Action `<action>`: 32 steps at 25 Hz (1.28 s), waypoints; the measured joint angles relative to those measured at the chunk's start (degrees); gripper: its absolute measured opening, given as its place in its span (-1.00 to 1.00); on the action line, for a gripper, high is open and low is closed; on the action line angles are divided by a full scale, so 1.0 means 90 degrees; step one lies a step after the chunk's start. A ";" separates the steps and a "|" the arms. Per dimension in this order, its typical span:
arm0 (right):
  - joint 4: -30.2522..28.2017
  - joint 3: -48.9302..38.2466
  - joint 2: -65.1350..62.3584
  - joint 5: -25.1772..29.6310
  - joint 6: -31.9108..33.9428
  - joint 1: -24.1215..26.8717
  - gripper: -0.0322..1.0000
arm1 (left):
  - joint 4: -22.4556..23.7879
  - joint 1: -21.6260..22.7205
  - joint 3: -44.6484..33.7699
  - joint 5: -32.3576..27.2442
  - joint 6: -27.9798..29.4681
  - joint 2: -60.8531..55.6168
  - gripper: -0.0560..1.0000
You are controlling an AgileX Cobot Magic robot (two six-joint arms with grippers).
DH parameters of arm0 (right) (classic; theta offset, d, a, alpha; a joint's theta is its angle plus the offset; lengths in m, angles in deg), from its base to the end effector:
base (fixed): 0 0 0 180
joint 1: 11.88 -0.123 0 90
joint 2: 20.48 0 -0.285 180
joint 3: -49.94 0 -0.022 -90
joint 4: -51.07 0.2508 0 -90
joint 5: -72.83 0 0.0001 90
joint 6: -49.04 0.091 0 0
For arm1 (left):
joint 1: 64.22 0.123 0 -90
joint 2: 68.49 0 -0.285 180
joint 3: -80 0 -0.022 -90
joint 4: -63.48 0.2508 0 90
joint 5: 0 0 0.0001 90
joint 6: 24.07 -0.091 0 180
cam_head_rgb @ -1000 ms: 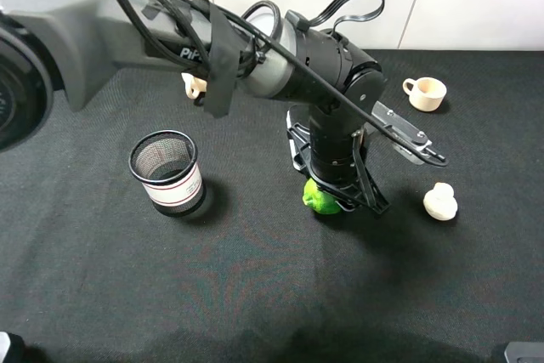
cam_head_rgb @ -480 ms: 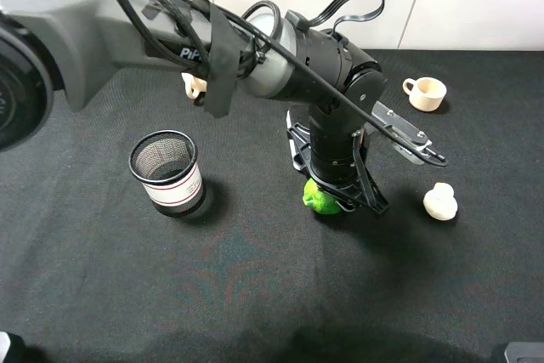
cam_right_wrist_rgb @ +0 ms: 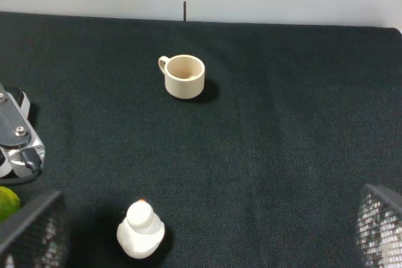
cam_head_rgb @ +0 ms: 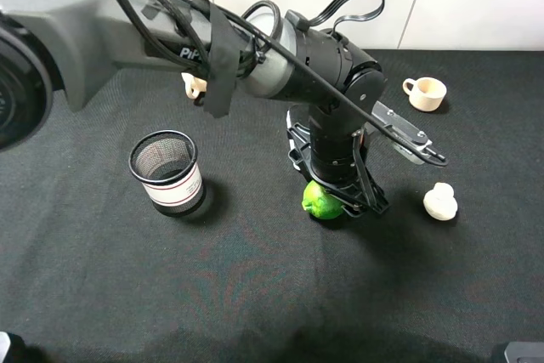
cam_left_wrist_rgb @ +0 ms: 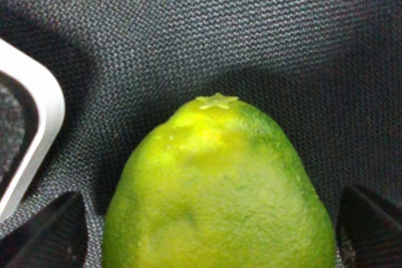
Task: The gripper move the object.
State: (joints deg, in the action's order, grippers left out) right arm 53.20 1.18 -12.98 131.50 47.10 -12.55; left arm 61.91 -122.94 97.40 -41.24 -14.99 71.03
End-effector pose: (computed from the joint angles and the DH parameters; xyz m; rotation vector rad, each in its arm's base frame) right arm -0.0038 0.0028 0.2794 -0.0466 2.0050 0.0300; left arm 0.2410 -0.3999 0.1061 1.1939 2.6436 -0.2620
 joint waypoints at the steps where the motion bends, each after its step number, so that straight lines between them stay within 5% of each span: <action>1: 0.0000 0.0000 0.0000 0.0000 0.0000 0.0000 0.41 | 0.0000 0.0000 0.0000 0.0000 0.0000 0.0000 0.73; 18: 0.0000 0.0000 0.0000 0.0000 0.0000 0.0000 0.41 | -0.0202 0.0000 0.0053 -0.0410 0.0176 -0.0278 0.74; 32: 0.0000 0.0000 0.0000 0.0000 0.0000 0.0000 0.41 | -0.0152 -0.0006 0.0400 -0.1494 0.0293 -0.0751 0.74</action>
State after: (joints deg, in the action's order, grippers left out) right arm 53.20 1.18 -12.98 131.50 47.10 -12.55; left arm 60.55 -123.00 101.01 -54.68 -12.35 64.28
